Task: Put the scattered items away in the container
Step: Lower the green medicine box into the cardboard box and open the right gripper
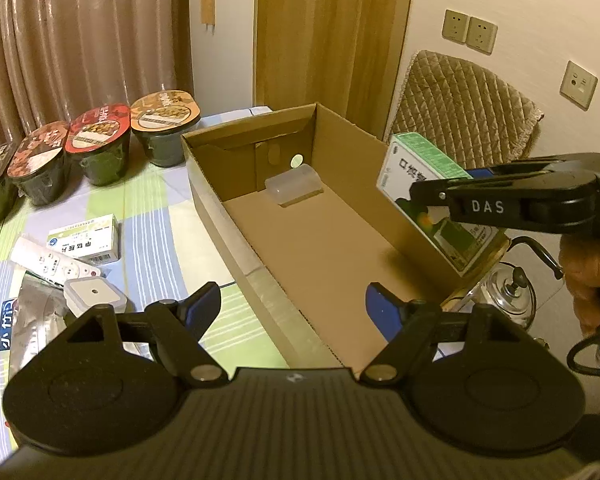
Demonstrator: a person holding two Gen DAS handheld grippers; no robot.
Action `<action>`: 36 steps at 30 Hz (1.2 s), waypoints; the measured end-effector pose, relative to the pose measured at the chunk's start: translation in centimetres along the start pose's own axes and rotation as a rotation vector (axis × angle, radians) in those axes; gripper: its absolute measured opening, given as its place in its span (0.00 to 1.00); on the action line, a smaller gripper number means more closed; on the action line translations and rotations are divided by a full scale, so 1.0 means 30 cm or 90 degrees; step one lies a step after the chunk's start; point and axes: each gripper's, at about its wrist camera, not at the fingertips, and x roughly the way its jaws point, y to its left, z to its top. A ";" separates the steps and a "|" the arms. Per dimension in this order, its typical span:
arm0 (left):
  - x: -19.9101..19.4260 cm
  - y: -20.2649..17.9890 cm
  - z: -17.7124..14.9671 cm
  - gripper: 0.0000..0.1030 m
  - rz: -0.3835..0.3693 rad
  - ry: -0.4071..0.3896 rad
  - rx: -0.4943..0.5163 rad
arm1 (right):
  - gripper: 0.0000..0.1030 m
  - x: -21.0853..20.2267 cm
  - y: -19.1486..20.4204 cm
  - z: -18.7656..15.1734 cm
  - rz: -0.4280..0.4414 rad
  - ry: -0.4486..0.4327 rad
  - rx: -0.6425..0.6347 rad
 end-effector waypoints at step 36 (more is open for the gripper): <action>-0.251 0.199 -0.215 0.82 0.069 0.013 -0.079 | 0.73 -0.232 0.196 -0.084 0.051 -0.014 0.034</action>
